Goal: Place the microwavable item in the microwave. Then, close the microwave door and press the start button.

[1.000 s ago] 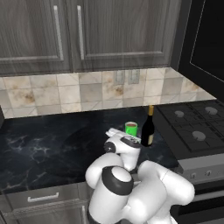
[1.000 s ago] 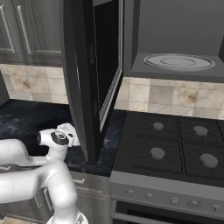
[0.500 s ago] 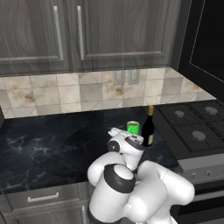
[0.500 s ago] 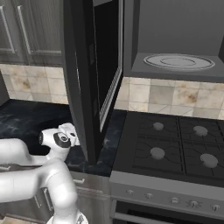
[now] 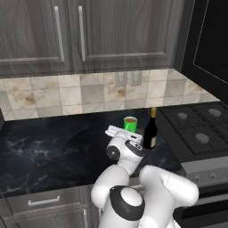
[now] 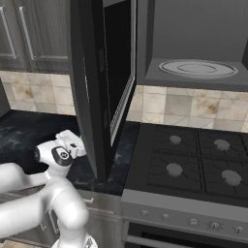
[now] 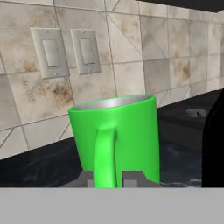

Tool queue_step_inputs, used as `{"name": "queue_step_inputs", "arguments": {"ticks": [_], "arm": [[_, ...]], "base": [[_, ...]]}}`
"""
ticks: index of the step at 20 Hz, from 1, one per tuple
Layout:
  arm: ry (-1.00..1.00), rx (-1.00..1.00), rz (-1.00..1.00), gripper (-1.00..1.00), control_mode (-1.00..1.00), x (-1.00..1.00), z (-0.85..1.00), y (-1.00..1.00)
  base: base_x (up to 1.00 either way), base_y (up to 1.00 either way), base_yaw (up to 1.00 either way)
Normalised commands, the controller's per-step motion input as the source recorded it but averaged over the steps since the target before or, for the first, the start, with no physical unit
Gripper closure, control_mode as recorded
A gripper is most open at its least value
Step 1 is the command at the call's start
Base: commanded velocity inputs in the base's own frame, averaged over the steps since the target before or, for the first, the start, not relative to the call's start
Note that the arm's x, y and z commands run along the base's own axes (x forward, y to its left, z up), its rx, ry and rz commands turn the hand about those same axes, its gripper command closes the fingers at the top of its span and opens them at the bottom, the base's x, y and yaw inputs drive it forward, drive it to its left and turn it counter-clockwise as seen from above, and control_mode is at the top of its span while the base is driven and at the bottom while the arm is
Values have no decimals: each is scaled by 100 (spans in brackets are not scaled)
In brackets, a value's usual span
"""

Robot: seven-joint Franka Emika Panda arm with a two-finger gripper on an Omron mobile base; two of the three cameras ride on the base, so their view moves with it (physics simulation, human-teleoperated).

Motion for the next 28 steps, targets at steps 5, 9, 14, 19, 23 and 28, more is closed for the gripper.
{"name": "queue_step_inputs", "arguments": {"ticks": [5, 9, 14, 19, 23, 28], "arm": [[-13, -3, 0, 100, -100, -17, 96, 49], [-1, -2, 0, 100, -100, -48, 100, 40], [0, -1, 0, 100, -100, -64, 100, 39], [3, -5, 0, 100, -100, -78, 84, 30], [0, -11, 0, 100, -100, -92, 59, 16], [0, -7, -1, 100, -100, -100, 41, 10]], "base": [[0, 0, 0], [0, 0, 0], [0, 0, 0], [0, 0, 0], [0, 0, 0], [0, 0, 0]]}}
